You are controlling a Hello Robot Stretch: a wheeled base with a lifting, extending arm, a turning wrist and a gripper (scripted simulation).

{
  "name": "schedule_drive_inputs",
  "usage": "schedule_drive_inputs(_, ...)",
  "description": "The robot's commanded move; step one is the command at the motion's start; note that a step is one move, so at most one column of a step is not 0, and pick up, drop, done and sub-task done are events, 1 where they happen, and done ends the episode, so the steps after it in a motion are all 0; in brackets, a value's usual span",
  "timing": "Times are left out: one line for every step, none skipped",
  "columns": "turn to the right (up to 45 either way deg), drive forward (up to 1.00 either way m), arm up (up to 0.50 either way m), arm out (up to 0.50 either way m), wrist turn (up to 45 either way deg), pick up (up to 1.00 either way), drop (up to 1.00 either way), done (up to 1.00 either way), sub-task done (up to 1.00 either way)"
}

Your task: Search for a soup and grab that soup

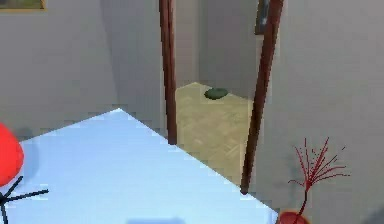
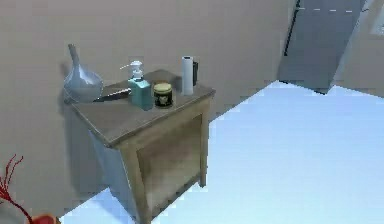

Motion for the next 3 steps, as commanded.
schedule_drive_inputs(45.0,0.0,0.0,0.0,0.0,0.0,0.0,0.0,0.0)
schedule_drive_inputs(36.0,0.0,0.0,0.0,0.0,0.0,0.0,0.0,0.0)
schedule_drive_inputs(0.0,0.35,0.0,0.0,0.0,0.0,0.0,0.0,0.0)
